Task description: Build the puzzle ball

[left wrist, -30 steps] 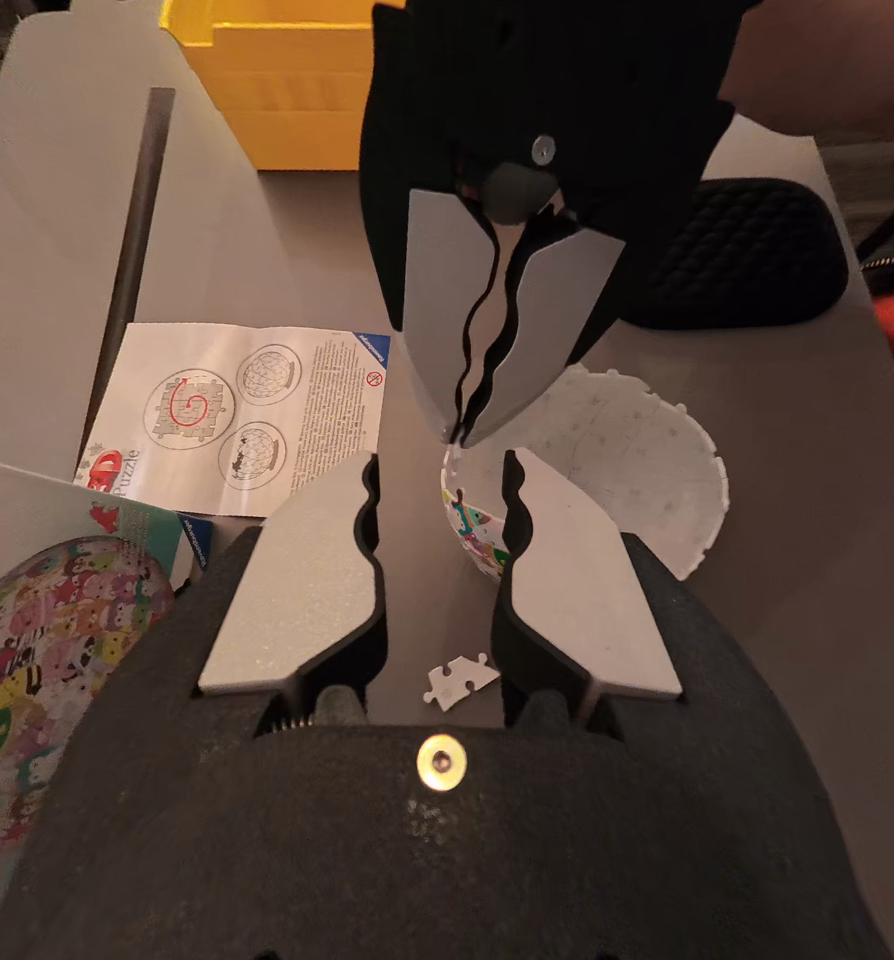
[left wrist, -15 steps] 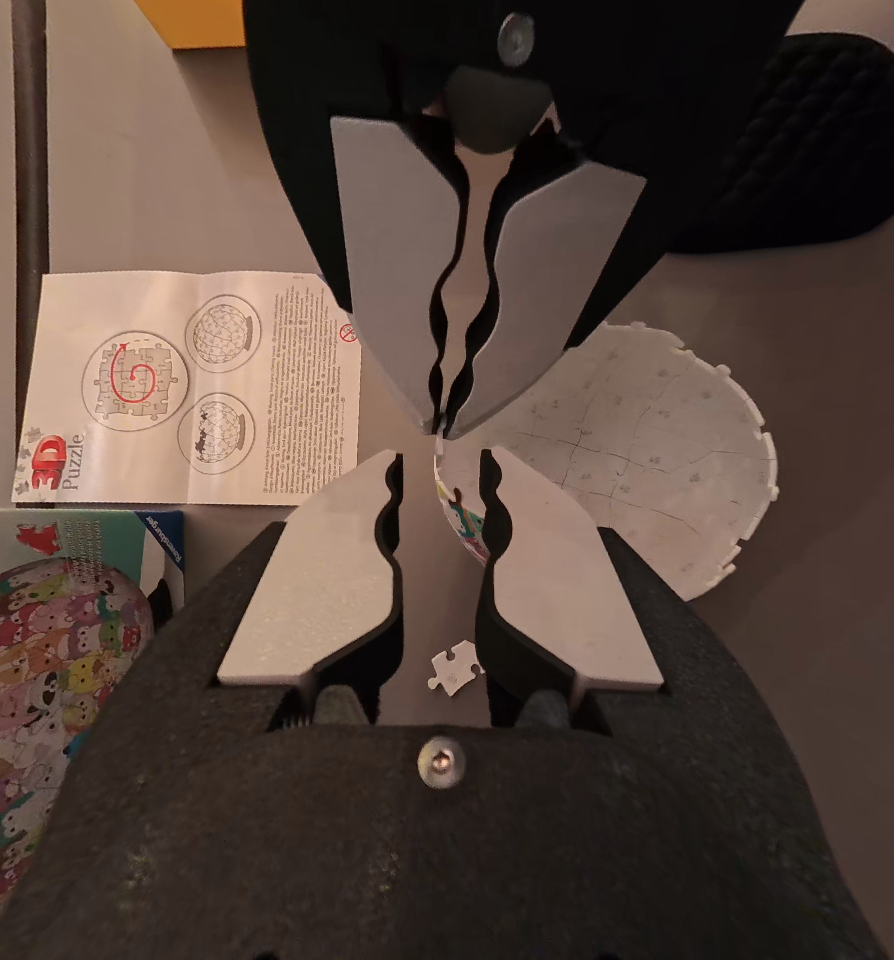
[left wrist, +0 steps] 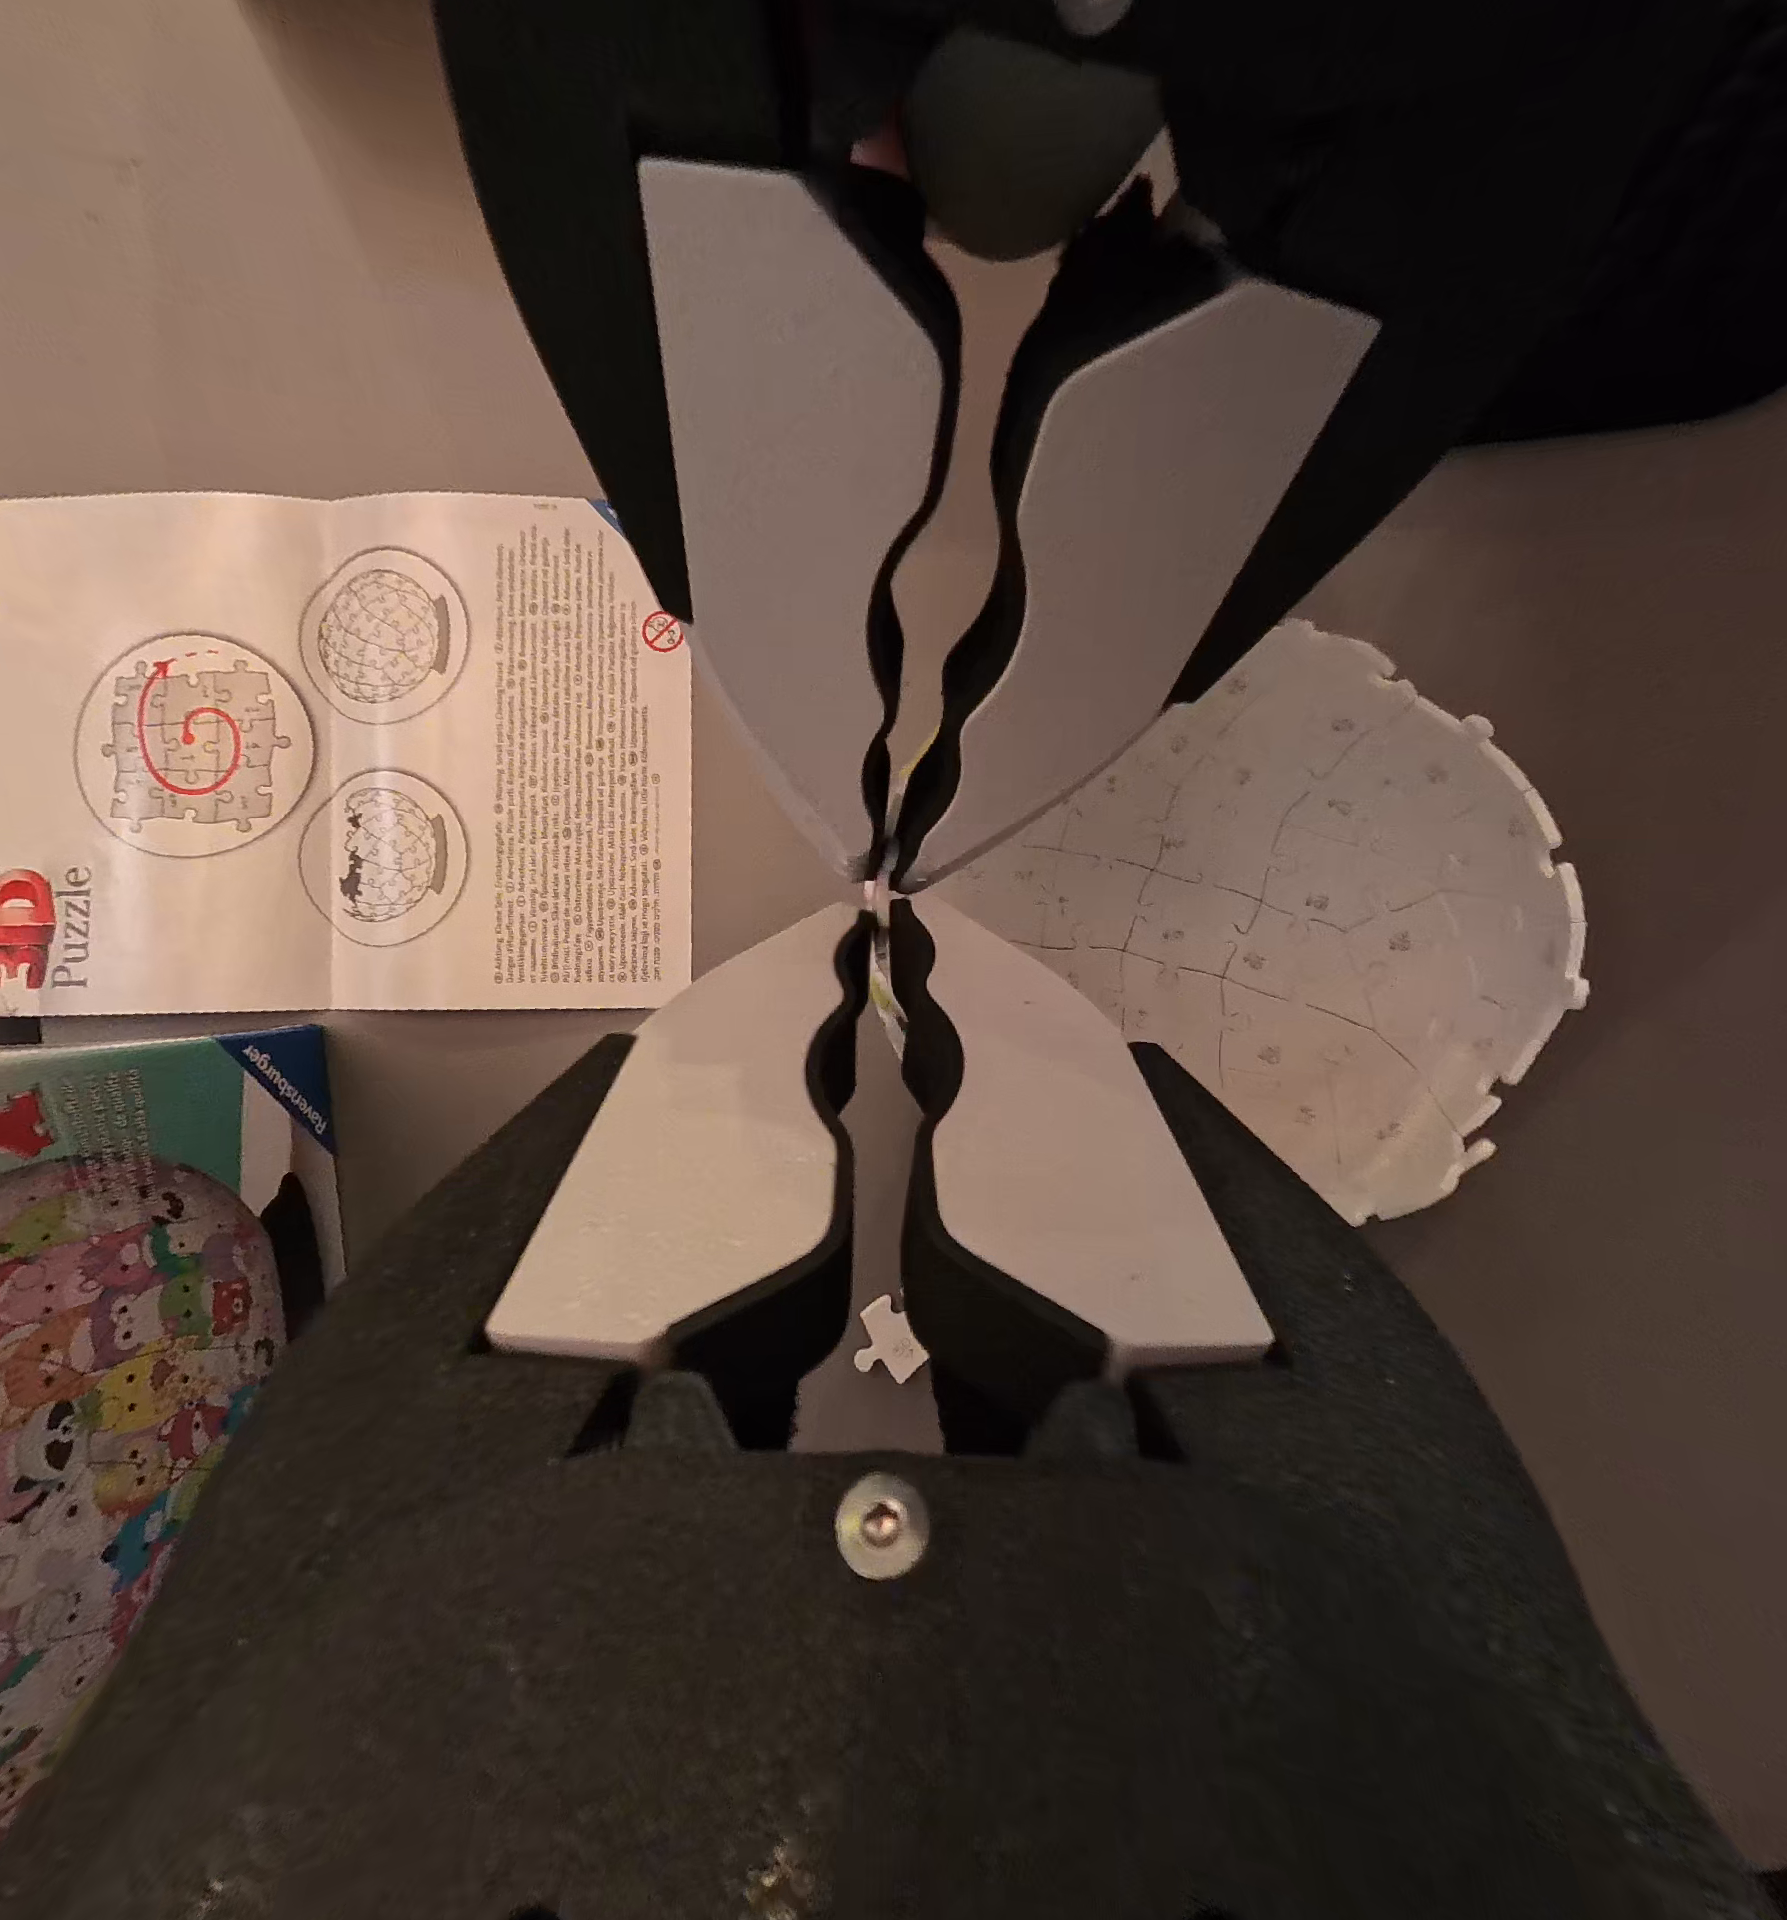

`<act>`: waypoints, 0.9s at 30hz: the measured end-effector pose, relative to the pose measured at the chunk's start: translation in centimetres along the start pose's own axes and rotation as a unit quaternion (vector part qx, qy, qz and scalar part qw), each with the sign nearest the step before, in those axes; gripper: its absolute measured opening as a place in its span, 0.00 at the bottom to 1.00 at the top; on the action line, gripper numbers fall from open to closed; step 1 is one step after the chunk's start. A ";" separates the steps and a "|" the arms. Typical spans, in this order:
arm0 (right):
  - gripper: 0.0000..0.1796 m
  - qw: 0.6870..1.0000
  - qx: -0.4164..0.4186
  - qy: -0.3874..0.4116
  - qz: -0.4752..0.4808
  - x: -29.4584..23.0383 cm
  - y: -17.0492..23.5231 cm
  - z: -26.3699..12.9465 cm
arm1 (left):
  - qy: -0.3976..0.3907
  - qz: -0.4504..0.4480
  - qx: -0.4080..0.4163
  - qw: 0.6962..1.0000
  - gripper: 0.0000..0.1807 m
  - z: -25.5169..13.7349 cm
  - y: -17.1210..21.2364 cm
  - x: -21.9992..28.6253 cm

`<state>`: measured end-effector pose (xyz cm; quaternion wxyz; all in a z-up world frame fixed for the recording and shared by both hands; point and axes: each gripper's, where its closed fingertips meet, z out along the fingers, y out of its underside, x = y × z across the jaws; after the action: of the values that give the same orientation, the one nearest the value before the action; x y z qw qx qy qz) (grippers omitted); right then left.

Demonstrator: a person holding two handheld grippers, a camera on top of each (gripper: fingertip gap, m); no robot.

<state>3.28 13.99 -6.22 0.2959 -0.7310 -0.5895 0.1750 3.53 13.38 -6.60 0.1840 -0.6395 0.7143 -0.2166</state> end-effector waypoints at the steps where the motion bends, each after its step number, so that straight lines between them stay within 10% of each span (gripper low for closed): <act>1: 0.02 1.000 -0.001 0.000 0.000 0.0 0.1 0.0 | -0.002 0.000 0.000 1.000 0.01 0.1 0.0 -0.1; 15: 0.03 1.000 0.012 -0.010 -0.002 -0.1 0.2 -0.1 | -0.004 0.007 -0.024 1.000 0.01 0.7 0.7 -0.2; 27: 0.24 0.993 -0.005 0.029 0.115 1.7 -0.1 -2.3 | -0.029 0.011 -0.023 0.999 0.01 0.7 0.7 -0.4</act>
<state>5.00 15.16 -4.24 0.2871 -0.8001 -0.4937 0.1832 3.41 13.73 -7.56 0.1924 -0.6419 0.7203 -0.1794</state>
